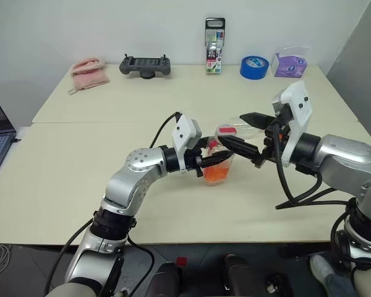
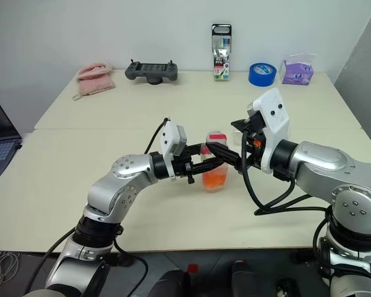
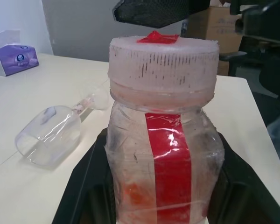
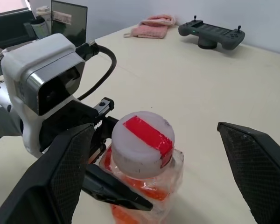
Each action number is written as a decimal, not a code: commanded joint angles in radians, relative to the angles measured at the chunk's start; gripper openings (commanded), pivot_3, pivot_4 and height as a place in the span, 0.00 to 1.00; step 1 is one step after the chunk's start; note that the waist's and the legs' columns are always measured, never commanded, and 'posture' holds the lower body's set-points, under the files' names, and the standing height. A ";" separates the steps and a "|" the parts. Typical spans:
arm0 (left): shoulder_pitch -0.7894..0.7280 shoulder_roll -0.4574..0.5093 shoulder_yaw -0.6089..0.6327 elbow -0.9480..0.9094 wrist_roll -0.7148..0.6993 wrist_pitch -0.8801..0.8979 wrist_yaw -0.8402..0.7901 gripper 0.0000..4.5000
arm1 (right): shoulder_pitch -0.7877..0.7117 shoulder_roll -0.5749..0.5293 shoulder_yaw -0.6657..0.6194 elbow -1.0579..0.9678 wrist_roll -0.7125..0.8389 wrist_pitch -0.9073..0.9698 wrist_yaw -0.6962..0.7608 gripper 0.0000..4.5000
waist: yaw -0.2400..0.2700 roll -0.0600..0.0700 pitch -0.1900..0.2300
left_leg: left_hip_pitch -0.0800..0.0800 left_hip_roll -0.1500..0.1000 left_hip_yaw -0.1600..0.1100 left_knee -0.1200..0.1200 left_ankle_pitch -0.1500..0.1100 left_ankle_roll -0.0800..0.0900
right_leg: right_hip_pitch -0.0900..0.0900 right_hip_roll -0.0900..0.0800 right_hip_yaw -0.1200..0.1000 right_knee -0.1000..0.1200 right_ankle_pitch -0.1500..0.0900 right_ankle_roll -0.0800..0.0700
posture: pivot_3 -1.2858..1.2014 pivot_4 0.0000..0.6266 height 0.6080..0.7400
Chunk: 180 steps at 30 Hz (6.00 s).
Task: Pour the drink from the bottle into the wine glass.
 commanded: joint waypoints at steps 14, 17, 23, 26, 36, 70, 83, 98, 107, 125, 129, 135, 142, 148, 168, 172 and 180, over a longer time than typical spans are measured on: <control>-0.022 0.014 0.034 -0.031 -0.002 -0.029 0.003 0.40 | -0.004 0.049 0.049 0.007 0.030 0.010 -0.135 0.41 | -0.001 0.000 0.000 | 0.000 0.000 0.000 0.000 0.000 0.000 | 0.000 0.000 0.000 0.000 0.000 0.000 | 0.52 0.24 1.00; -0.021 0.011 0.036 -0.034 -0.002 -0.033 0.006 0.40 | 0.000 0.036 0.057 0.015 0.024 0.008 -0.126 0.41 | -0.001 0.000 0.000 | 0.000 0.000 0.000 0.000 0.000 0.000 | 0.000 0.000 0.000 0.000 0.000 0.000 | 0.52 0.24 1.00; -0.033 -0.023 0.062 -0.035 -0.035 -0.046 0.009 0.40 | -0.001 -0.014 0.061 0.080 -0.001 -0.176 0.108 0.41 | -0.001 0.000 0.000 | 0.000 0.000 0.000 0.000 0.000 0.000 | 0.000 0.000 0.000 0.000 0.000 0.000 | 0.52 0.24 1.00; -0.042 -0.036 0.069 -0.056 -0.070 -0.026 -0.014 0.40 | -0.048 -0.204 0.176 0.145 -0.115 -0.362 0.540 0.36 | -0.002 0.001 0.001 | 0.000 -0.002 0.001 0.000 0.000 0.000 | 0.000 0.000 0.000 -0.001 -0.001 0.001 | 0.52 0.24 1.00; -0.059 0.009 0.106 -0.161 -0.203 0.124 -0.014 0.40 | -0.371 -0.315 0.365 0.640 -0.366 -0.702 1.240 0.00 | -0.010 0.000 0.001 | 0.003 0.001 0.002 0.000 -0.001 0.001 | 0.002 0.003 0.000 -0.001 -0.002 0.004 | 0.52 0.24 1.00; -0.089 -0.028 0.056 0.029 -0.033 -0.064 -0.042 0.40 | -0.110 0.028 0.033 0.038 -0.150 -0.071 0.066 0.92 | 0.000 0.000 0.001 | -0.002 0.000 0.000 0.002 -0.001 0.001 | -0.001 -0.001 0.000 0.000 0.000 0.000 | 0.52 0.24 1.00; -0.080 -0.016 0.068 0.037 -0.025 -0.077 -0.049 0.40 | -0.073 0.056 0.045 0.026 -0.105 -0.063 0.022 0.92 | -0.001 0.000 0.001 | -0.002 0.000 0.000 0.002 -0.001 0.001 | -0.001 0.000 0.000 0.000 0.000 0.000 | 0.52 0.24 1.00; -0.085 -0.019 0.075 0.022 -0.026 -0.067 -0.043 0.40 | -0.048 0.027 0.116 0.106 -0.189 -0.179 0.054 0.40 | -0.002 0.000 0.001 | -0.001 0.000 0.000 0.002 -0.001 0.001 | -0.001 0.000 0.000 0.000 0.000 0.000 | 0.52 0.24 1.00; -0.099 -0.041 0.062 0.001 -0.046 -0.048 -0.050 0.40 | -0.133 -0.175 0.380 0.462 -0.346 -0.637 0.968 0.40 | -0.011 0.000 0.002 | 0.000 -0.004 0.002 0.004 -0.002 0.004 | 0.002 -0.001 0.000 -0.002 0.000 0.001 | 0.52 0.24 1.00; -0.077 -0.032 0.077 -0.048 -0.051 -0.022 -0.016 0.40 | -0.303 -0.137 0.386 0.801 -0.511 -0.817 1.303 1.00 | -0.002 0.001 0.002 | -0.003 0.001 0.000 0.009 -0.004 0.004 | 0.000 -0.002 0.000 0.001 0.000 0.000 | 0.52 0.24 1.00; -0.085 -0.034 0.074 -0.036 -0.051 -0.027 -0.020 0.40 | -0.265 -0.135 0.306 0.726 -0.470 -0.748 1.213 1.00 | 0.000 0.001 0.002 | -0.003 0.001 0.000 0.011 -0.004 0.003 | 0.000 -0.002 0.000 0.001 0.000 0.000 | 0.52 0.24 1.00; -0.085 -0.033 0.071 -0.028 -0.050 -0.030 -0.026 0.40 | -0.157 -0.129 0.203 0.506 -0.414 -0.610 0.991 1.00 | 0.000 0.001 0.002 | -0.004 0.001 0.000 0.011 -0.005 0.003 | 0.000 -0.001 0.000 0.001 0.000 0.000 | 0.52 0.24 1.00; -0.093 -0.038 0.075 0.003 -0.045 -0.038 -0.025 0.40 | -0.048 -0.082 0.119 0.209 -0.363 -0.401 0.639 1.00 | 0.000 0.001 0.002 | -0.004 0.001 -0.001 0.011 -0.005 0.003 | 0.000 -0.001 0.000 0.001 0.000 0.000 | 0.52 0.24 1.00; -0.112 -0.045 0.070 0.051 -0.038 -0.057 -0.037 0.40 | 0.000 0.092 0.072 -0.028 -0.348 -0.188 0.251 1.00 | -0.001 0.001 0.002 | -0.004 0.001 0.000 0.011 -0.005 0.003 | 0.000 -0.001 0.000 0.002 0.000 0.000 | 0.52 0.24 1.00; -0.133 -0.053 0.058 0.140 -0.002 -0.106 -0.091 0.40 | -0.032 0.357 0.127 -0.225 -0.512 0.085 -0.182 1.00 | -0.003 0.002 0.002 | -0.004 0.000 -0.001 0.011 -0.005 0.003 | 0.000 0.000 0.000 0.002 0.000 0.000 | 0.52 0.24 1.00; -0.136 -0.054 0.060 0.142 0.001 -0.106 -0.093 0.40 | -0.040 0.361 0.132 -0.220 -0.532 0.097 -0.192 0.96 | -0.004 0.002 0.002 | -0.004 0.000 -0.001 0.011 -0.005 0.003 | 0.000 0.000 0.000 0.002 0.000 0.000 | 0.52 0.24 1.00; -0.131 -0.046 0.065 0.128 0.003 -0.097 -0.090 0.40 | -0.041 0.334 0.180 -0.201 -0.560 0.119 -0.186 0.41 | -0.004 0.002 0.002 | -0.004 0.000 -0.001 0.011 -0.005 0.003 | 0.000 0.000 0.000 0.002 0.000 0.000 | 0.52 0.24 1.00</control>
